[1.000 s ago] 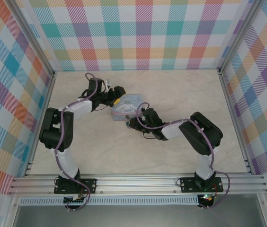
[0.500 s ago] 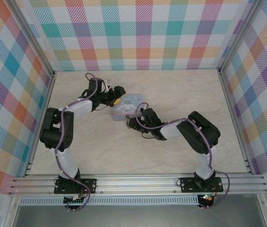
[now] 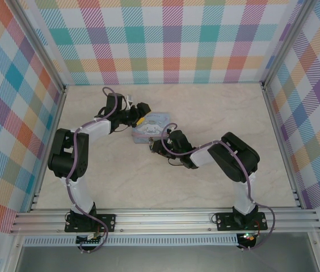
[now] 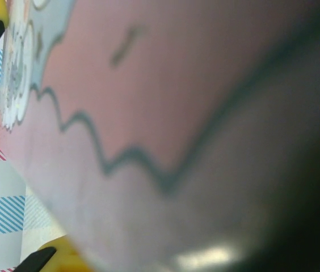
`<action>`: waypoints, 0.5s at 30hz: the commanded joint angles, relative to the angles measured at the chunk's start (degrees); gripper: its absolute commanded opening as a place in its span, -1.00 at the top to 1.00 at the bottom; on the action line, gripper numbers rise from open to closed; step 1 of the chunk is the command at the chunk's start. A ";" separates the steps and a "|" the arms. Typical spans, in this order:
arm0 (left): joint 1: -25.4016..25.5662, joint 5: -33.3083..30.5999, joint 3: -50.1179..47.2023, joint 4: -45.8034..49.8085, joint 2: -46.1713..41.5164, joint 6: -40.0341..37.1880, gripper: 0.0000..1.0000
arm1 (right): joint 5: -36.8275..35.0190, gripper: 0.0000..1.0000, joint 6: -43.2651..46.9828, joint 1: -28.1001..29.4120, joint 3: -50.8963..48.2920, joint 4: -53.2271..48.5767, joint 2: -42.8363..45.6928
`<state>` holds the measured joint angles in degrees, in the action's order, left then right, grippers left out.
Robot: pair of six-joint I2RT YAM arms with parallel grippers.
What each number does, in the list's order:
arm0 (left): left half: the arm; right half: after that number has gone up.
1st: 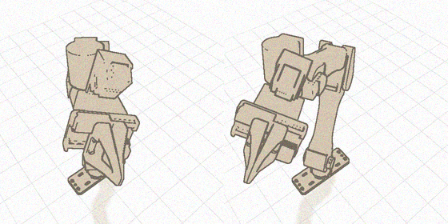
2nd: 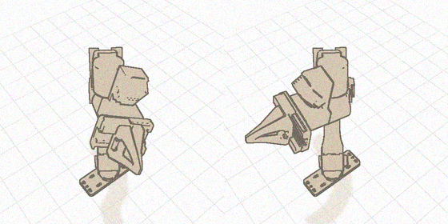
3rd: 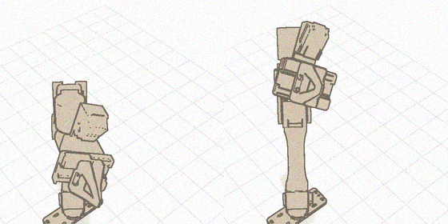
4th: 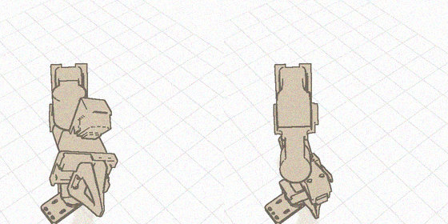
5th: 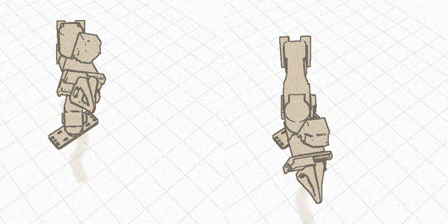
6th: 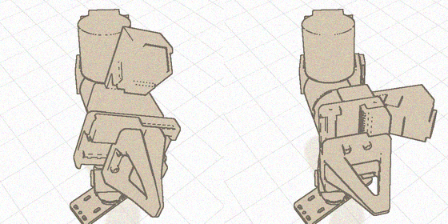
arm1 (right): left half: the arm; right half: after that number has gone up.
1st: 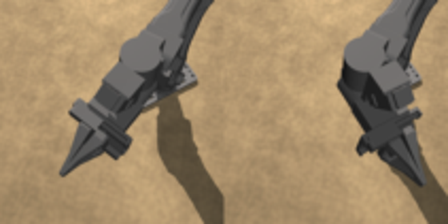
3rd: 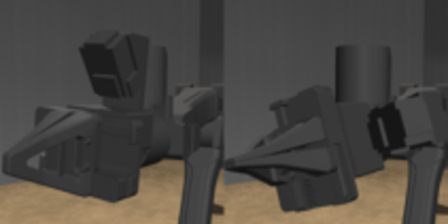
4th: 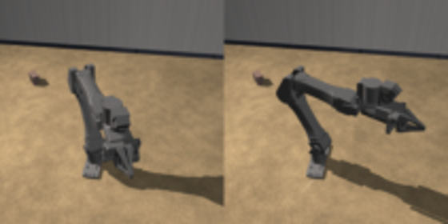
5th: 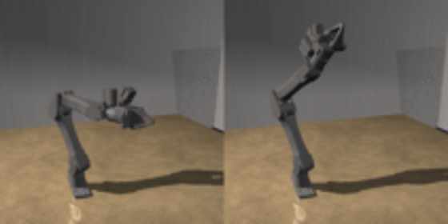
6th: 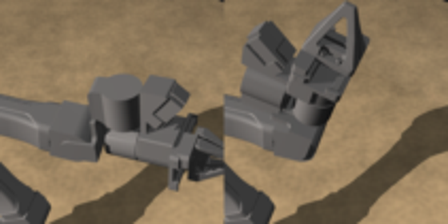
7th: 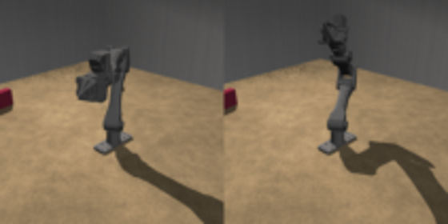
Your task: Unlock the padlock with the key
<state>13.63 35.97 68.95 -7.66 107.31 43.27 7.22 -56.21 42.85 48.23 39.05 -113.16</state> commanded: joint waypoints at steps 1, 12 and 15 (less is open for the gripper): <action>0.17 0.61 1.08 1.07 1.15 0.37 -0.46 | 2.71 0.46 -0.84 1.42 -0.55 0.83 -1.71; 0.17 0.16 0.86 1.24 0.89 0.25 -0.46 | 1.55 0.72 0.01 1.71 -1.30 1.57 -0.68; 0.17 -0.45 0.25 1.42 0.16 0.01 -0.45 | 0.94 0.73 0.57 1.77 -1.81 0.97 0.59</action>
<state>13.63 35.90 68.95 -7.66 107.31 43.27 7.25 -56.49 43.64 47.51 40.07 -113.21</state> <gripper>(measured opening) 0.726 0.132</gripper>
